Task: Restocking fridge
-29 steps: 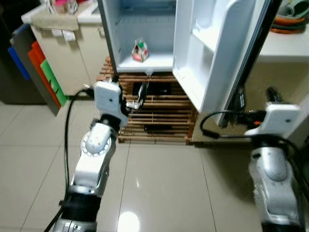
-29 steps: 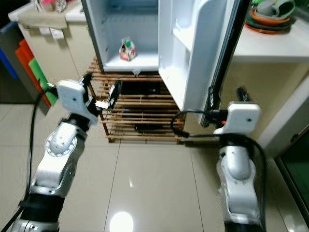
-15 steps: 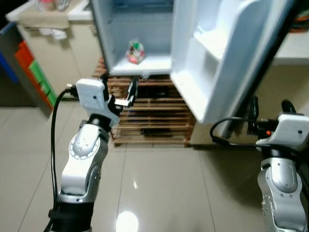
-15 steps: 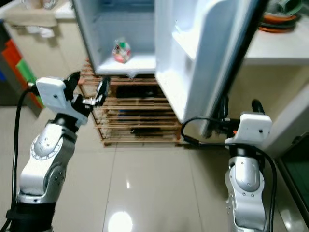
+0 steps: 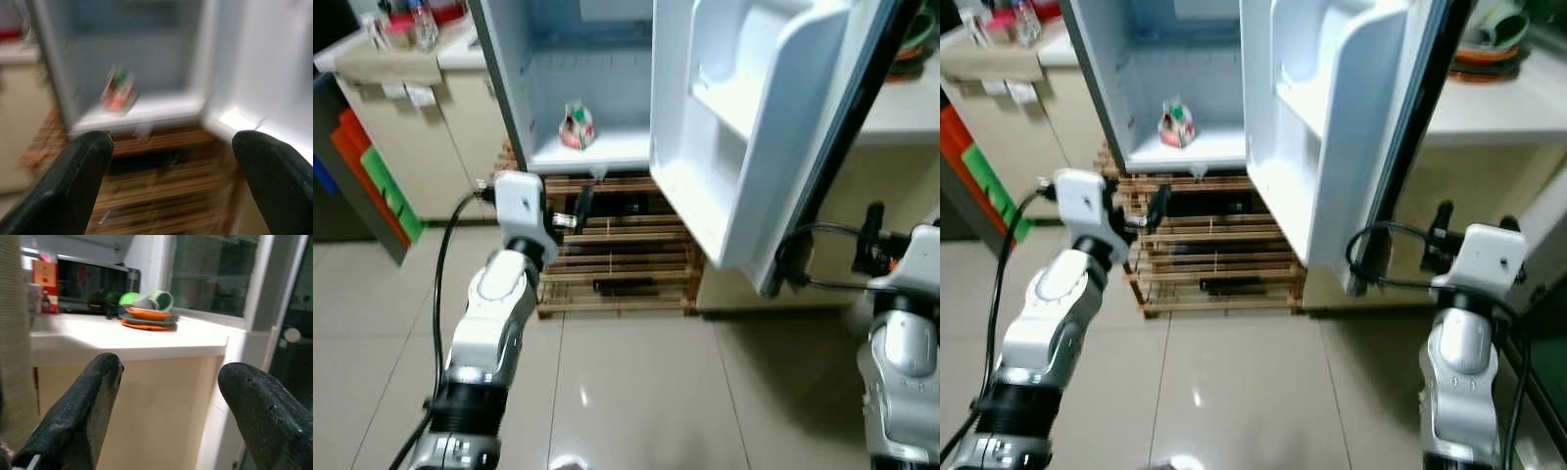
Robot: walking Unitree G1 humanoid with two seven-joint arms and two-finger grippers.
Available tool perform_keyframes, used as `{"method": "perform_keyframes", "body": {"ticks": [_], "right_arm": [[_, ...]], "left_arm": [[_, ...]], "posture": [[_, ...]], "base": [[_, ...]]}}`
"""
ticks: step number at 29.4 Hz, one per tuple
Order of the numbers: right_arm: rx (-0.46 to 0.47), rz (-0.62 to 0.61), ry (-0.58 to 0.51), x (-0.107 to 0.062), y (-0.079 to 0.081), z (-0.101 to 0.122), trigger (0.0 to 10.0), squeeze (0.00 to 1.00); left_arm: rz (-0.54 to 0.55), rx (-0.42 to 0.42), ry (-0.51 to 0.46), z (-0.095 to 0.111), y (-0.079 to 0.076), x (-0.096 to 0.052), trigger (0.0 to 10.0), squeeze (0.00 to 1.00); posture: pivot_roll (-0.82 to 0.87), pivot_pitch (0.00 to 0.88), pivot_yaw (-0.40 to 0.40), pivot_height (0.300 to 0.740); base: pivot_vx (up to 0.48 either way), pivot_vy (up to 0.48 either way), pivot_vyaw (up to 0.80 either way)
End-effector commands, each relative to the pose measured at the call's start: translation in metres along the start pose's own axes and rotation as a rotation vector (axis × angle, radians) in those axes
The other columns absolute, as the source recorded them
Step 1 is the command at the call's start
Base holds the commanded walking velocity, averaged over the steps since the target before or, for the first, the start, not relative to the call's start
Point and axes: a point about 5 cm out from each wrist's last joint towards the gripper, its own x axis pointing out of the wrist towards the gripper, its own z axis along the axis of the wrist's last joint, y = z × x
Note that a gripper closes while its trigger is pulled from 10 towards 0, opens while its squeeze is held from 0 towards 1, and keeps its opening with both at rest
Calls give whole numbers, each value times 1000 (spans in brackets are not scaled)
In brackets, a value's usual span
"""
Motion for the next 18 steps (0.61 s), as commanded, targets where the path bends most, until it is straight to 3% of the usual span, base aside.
{"method": "perform_keyframes", "body": {"ticks": [1,4,5,6,10,14,18], "right_arm": [[-3,7,-3,10,5,2,10000,0],[-3,12,0,13,8,2,10000,0],[1,27,43,22,18,-8,10000,0],[11,29,75,27,25,-14,10000,0],[40,47,77,34,38,-12,10000,0],[115,124,75,43,66,-3,10000,0],[196,220,34,48,92,12,10000,0]], "left_arm": [[88,28,168,-29,22,-1,10000,0],[94,43,227,-40,28,-5,10000,0],[112,66,361,-70,41,-20,10000,0],[129,70,433,-86,49,-30,10000,0],[117,71,508,-104,50,-40,10000,0],[128,64,618,-130,51,-52,10000,0],[134,15,641,-137,42,-52,10000,0]], "posture": [[-112,0,53,740],[-102,0,54,740],[-79,0,66,740],[-76,0,69,740],[-65,0,68,740],[-59,0,59,740],[-55,0,48,740]], "base": [[0,0,0],[0,0,0],[0,0,0],[0,0,0],[0,0,0],[0,0,0],[0,0,0]]}}
